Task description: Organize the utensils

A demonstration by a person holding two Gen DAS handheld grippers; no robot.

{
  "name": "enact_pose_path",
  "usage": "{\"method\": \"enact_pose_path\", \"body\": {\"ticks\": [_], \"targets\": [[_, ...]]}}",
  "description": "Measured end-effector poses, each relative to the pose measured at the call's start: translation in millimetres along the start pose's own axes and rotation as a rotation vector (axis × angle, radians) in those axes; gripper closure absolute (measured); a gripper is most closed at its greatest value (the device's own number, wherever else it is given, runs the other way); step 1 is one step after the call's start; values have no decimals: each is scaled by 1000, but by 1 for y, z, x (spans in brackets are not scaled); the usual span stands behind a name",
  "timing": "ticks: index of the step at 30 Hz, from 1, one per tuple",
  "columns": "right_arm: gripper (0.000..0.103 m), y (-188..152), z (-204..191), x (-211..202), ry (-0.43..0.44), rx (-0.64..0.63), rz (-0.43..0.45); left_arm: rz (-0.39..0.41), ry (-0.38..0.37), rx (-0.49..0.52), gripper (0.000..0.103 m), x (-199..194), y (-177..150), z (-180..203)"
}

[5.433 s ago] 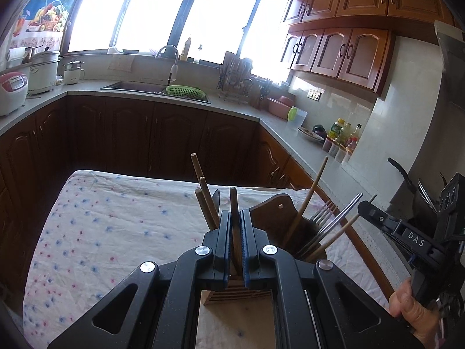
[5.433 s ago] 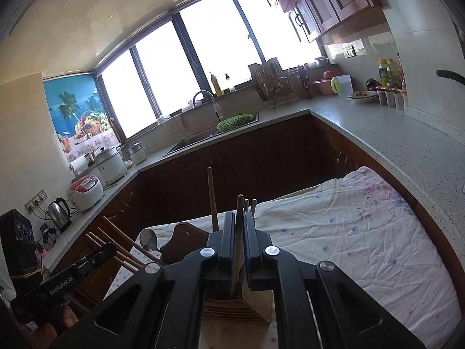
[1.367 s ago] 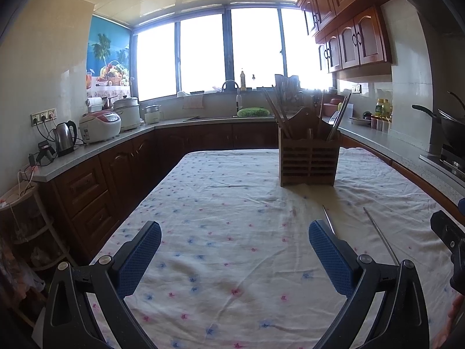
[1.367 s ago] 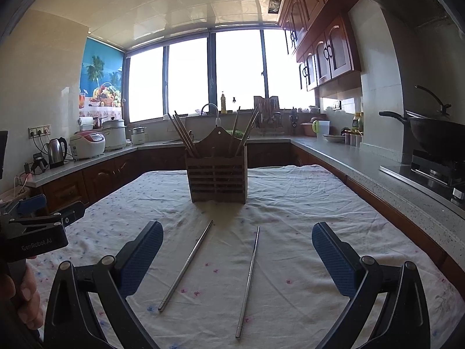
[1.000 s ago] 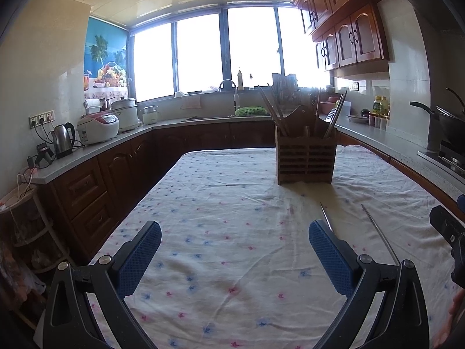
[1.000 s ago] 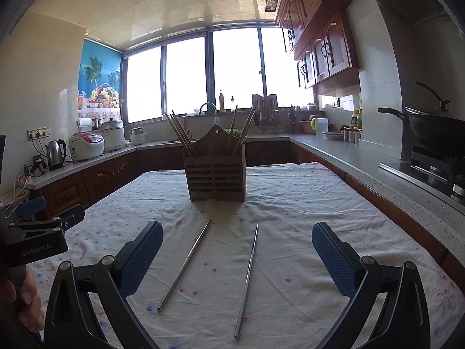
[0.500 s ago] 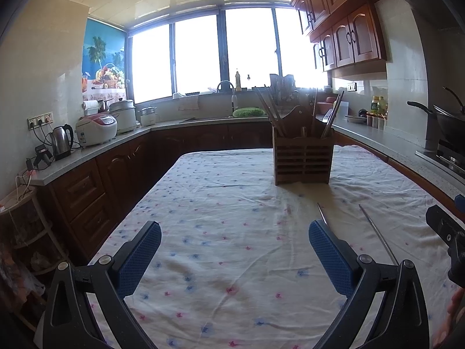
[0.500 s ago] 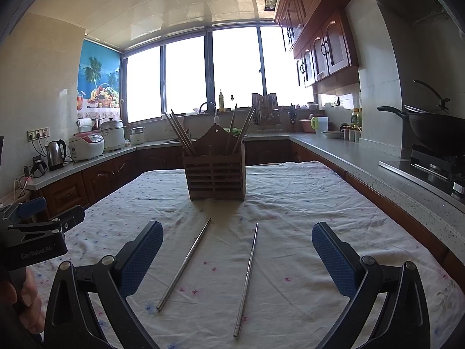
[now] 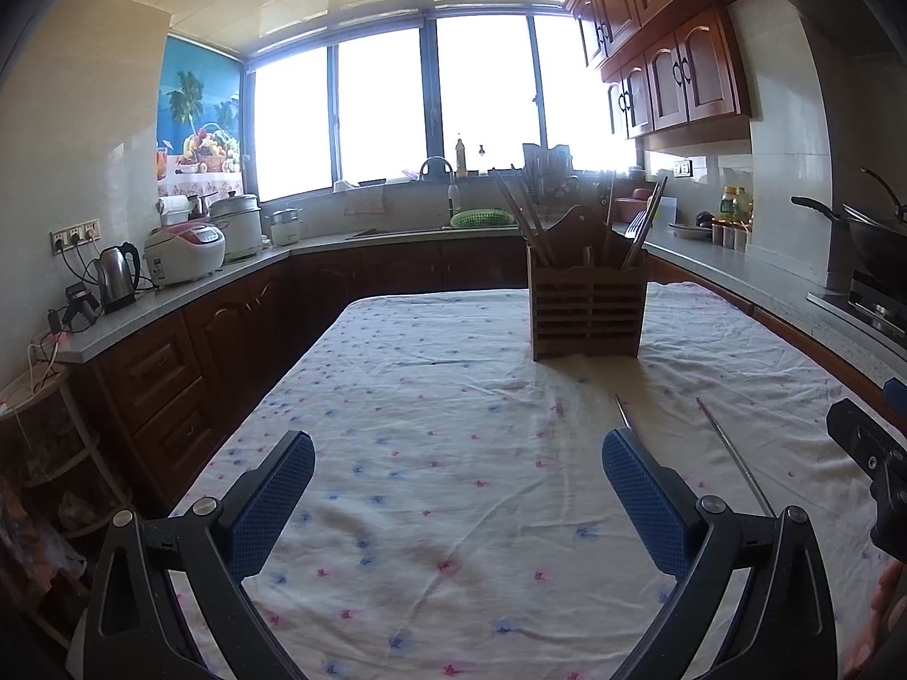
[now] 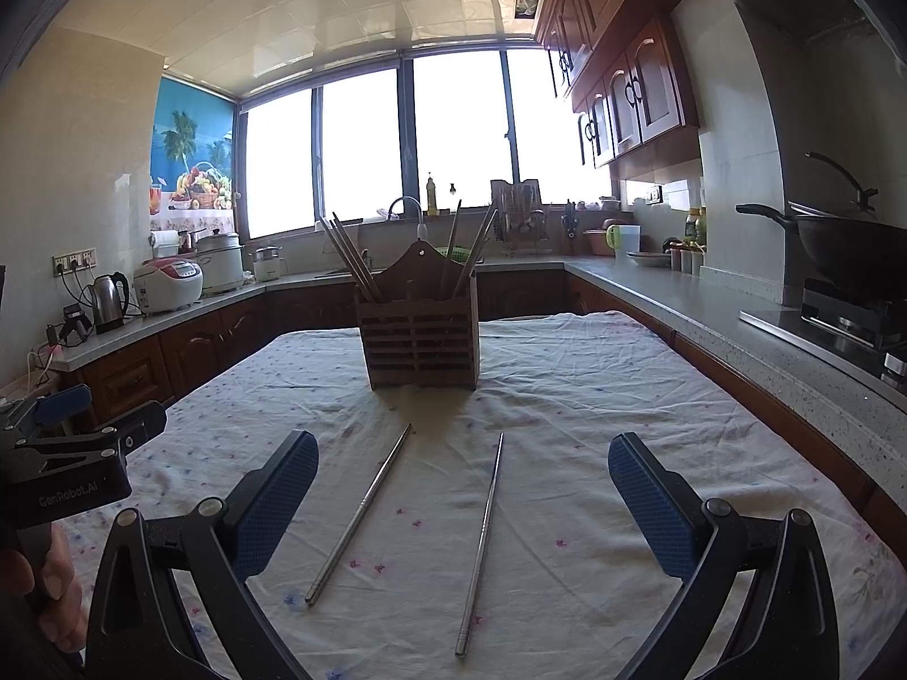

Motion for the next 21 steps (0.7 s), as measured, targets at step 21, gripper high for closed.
{"method": "enact_pose_path", "body": {"ticks": [21], "targets": [[0,-2,-6,0,16,-7,0,1,3,-6,1,-2,1,8]]}}
Point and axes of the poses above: each gripper's, at about its wrist camera, not at the fingertips, and x roughly the way its jaws point, z to its right, y to its top, the point moved 1 cm from there along x, roughly the way its jaws point, and after that the axes turned 1 degree about x, right-handed, at the moved point
